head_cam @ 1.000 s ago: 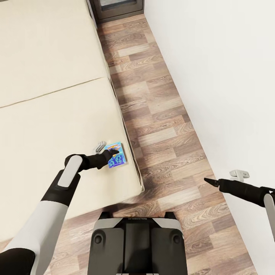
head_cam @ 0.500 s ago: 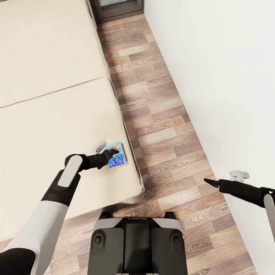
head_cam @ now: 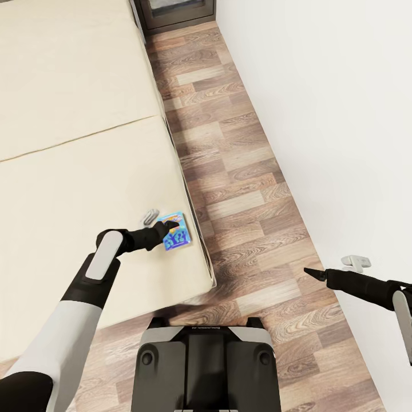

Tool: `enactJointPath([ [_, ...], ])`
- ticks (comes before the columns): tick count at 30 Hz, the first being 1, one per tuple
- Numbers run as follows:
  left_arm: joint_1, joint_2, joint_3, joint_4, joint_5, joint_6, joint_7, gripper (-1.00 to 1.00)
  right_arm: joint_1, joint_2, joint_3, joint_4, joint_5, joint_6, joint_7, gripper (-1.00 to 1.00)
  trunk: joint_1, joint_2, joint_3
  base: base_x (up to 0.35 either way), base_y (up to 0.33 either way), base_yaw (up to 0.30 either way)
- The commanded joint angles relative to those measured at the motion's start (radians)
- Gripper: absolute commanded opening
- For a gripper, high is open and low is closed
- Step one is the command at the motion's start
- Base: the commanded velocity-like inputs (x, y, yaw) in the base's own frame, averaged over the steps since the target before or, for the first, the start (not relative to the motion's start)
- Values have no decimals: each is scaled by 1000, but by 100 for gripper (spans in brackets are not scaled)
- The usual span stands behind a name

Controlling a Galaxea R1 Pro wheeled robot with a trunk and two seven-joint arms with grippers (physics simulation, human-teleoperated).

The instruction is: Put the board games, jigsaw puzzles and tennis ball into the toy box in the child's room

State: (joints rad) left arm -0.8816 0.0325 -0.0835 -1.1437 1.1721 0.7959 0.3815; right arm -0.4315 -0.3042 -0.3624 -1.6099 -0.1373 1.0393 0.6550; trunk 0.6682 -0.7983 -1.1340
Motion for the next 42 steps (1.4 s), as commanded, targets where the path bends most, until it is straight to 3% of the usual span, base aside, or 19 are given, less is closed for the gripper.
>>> enactJointPath([
  [1, 0, 1, -2, -1, 10, 0, 10, 100, 0, 0, -1, 0, -7, 8, -2, 100, 0, -1, -1, 0, 0, 0],
  [12, 1, 4, 0, -29, 10, 1, 10, 100, -1, 5, 24, -1, -7, 8, -3, 100, 0, -1, -1, 0, 0, -81],
  [23, 2, 4, 0, -32, 9, 2, 10, 100, -1, 6, 27, -1, -7, 8, -3, 100, 0, -1, -1, 0, 0, -129],
  [42, 3, 4, 0, -32, 10, 2, 12, 100, -1, 7, 28, -1, -7, 8, -3, 100, 0, -1, -1, 0, 0, -18],
])
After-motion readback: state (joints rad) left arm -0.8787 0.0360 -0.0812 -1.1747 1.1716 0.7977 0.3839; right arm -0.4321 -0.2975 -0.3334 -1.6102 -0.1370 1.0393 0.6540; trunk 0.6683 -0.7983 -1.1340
